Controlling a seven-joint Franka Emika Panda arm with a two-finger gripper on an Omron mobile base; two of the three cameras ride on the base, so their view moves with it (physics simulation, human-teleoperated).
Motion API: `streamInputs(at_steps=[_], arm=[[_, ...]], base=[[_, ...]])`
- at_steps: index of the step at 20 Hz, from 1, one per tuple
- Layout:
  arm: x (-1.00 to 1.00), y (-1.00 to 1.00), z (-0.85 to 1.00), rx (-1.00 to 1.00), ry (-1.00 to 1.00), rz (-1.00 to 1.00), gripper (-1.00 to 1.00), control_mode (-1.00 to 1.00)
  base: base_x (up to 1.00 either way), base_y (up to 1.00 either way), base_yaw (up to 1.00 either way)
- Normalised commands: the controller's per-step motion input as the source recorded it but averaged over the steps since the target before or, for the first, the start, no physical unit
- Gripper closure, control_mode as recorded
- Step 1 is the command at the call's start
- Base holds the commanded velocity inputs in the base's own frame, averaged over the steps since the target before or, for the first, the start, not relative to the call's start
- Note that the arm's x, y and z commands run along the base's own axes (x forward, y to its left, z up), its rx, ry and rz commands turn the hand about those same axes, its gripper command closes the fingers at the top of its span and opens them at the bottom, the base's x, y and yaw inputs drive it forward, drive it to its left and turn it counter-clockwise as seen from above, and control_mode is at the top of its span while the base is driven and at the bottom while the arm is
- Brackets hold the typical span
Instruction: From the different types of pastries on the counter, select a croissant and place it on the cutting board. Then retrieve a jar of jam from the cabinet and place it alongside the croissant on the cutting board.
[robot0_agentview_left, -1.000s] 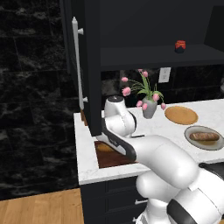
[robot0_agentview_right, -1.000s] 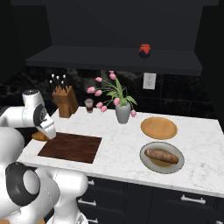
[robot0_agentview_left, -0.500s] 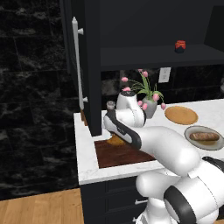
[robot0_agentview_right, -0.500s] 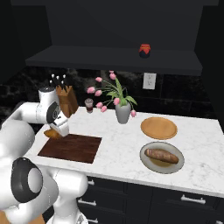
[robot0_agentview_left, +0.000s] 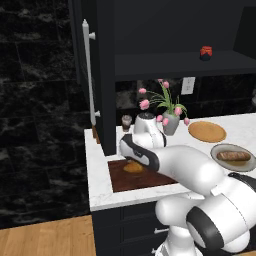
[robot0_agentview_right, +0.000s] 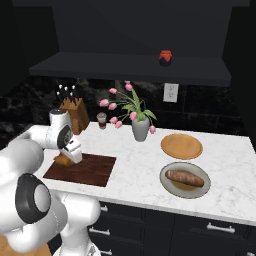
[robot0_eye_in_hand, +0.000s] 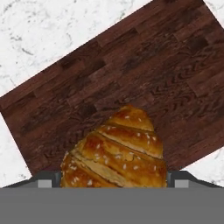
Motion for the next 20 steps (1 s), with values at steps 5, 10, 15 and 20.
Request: streamInputs(at_steps=[5,10,15,20], arm=[[0.00,0.00,-0.24,0.00,0.00,0.00,1.00,-1.00],[0.19,0.19,0.00,0.00,0.02,0.00,1.00,-1.00],[0.09,0.00,-0.05,0.00,0.00,0.00,1.00,-1.00],[0.04,0.00,-0.30,0.00,0.00,0.00,1.00,-1.00]], base=[[0.00,0.00,0.00],[0.00,0.00,0.00],[0.00,0.00,0.00],[0.00,0.00,0.00]])
